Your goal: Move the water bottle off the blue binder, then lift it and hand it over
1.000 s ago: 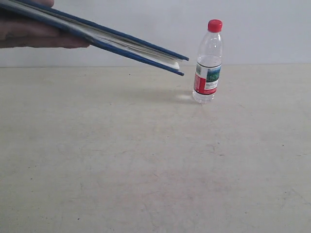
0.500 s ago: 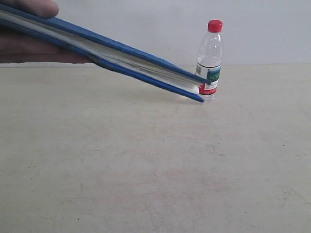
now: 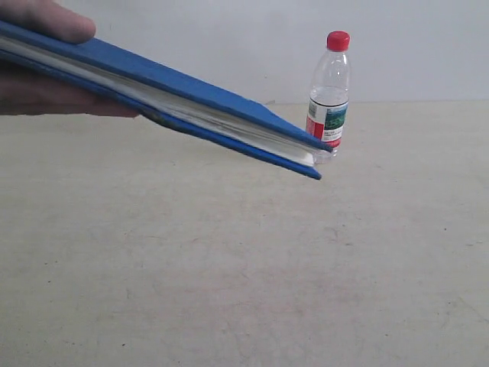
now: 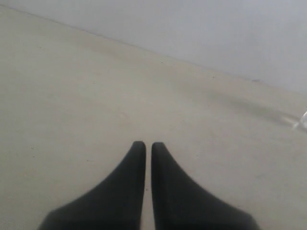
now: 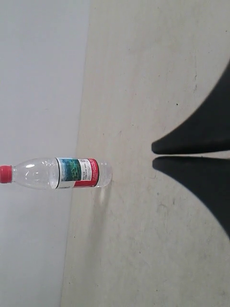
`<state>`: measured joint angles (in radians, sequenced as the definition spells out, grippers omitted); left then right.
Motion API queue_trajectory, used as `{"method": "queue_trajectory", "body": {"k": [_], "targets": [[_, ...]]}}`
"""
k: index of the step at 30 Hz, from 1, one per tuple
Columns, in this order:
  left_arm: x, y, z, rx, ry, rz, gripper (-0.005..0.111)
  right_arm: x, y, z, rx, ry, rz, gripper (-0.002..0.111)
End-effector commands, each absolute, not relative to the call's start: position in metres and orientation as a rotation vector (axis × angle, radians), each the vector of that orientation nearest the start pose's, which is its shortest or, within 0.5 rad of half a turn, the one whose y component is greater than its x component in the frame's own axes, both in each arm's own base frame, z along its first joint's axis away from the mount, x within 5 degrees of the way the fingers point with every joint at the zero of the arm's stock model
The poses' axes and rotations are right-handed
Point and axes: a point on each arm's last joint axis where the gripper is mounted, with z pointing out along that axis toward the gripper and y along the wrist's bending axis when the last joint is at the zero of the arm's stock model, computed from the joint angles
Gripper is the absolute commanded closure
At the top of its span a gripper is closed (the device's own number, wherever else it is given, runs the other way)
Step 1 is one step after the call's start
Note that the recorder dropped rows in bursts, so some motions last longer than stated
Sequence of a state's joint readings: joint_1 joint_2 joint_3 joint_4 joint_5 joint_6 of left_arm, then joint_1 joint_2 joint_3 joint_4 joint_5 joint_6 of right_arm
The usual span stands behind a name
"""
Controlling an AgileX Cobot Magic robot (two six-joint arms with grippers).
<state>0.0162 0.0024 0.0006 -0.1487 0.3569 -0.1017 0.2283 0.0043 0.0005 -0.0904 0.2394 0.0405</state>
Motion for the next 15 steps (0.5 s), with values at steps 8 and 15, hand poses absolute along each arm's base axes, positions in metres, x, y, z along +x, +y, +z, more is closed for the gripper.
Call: {"method": "queue_trajectory", "body": {"k": [8,15], "targets": [[0.0528,-0.0029,0.1799,-0.088,1.852,-0.101,0.102,0.0545,0.0109,0.1925,-0.218,1.699,0.122,0.109],[0.0531,-0.0030,0.1807,-0.060,1.843,-0.083,0.102,0.0545,0.0109,0.1925,-0.218,1.699,0.122,0.109]]}}
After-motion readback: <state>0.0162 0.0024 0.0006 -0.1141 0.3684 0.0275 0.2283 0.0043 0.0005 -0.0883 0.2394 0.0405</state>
